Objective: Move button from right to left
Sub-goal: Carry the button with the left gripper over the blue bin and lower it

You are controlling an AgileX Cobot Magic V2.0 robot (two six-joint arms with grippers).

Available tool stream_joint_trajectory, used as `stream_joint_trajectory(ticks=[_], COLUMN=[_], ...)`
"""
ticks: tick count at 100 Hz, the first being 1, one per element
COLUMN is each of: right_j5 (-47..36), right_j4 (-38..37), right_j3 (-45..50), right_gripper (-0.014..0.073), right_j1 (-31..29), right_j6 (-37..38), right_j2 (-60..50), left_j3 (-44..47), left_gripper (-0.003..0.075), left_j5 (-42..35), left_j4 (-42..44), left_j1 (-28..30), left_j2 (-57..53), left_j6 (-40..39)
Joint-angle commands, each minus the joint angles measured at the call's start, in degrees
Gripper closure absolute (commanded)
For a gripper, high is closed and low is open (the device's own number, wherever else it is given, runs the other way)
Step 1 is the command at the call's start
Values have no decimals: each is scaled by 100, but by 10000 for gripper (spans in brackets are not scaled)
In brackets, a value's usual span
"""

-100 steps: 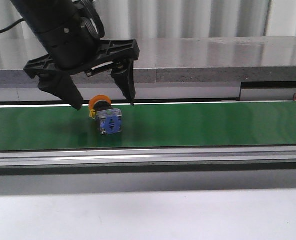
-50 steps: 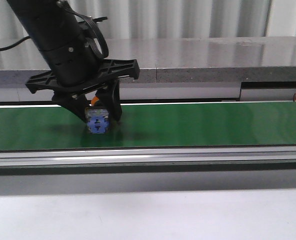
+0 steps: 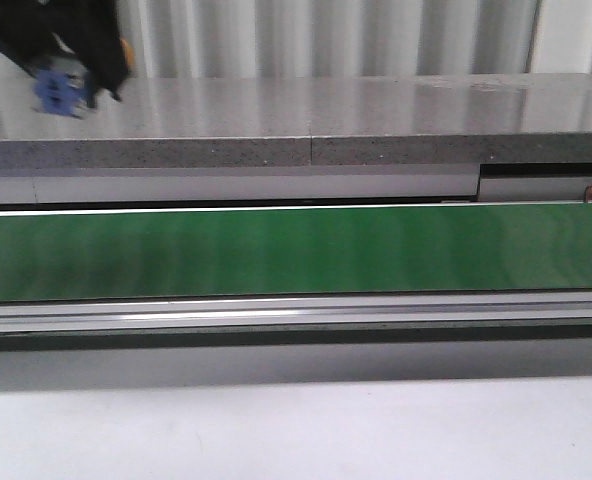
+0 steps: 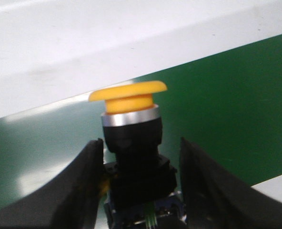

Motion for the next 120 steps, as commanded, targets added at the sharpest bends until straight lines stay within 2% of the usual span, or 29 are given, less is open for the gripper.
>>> stream_joint_trajectory(ticks=[1, 30, 48, 61, 74, 95, 120], right_j5=[-370, -365, -359, -359, -359, -354, -354], right_j4=[48, 48, 48, 48, 48, 48, 48], right_j3=[-137, -137, -137, -137, -137, -137, -137], right_gripper=[662, 662, 662, 662, 662, 662, 662], right_j1=[10, 10, 10, 10, 10, 10, 10], right_j6=[-30, -30, -30, -30, -30, -30, -30], right_j2=[16, 16, 16, 16, 16, 16, 16], left_j3=[-135, 238, 476, 528, 517, 496, 459], left_gripper=[740, 740, 740, 740, 740, 740, 740], left_j5=[122, 316, 283, -184, -345, -1067, -883], left_j4=[109, -142, -801, -1401, -2040, -2053, -2536], left_j1=[402, 2526, 3992, 4863, 5246, 5318, 5318], left_j2=[-609, -1238, -952, -552, -11, 965, 1764], left_j6=[409, 1727, 2876, 3309, 3999, 4475, 5142])
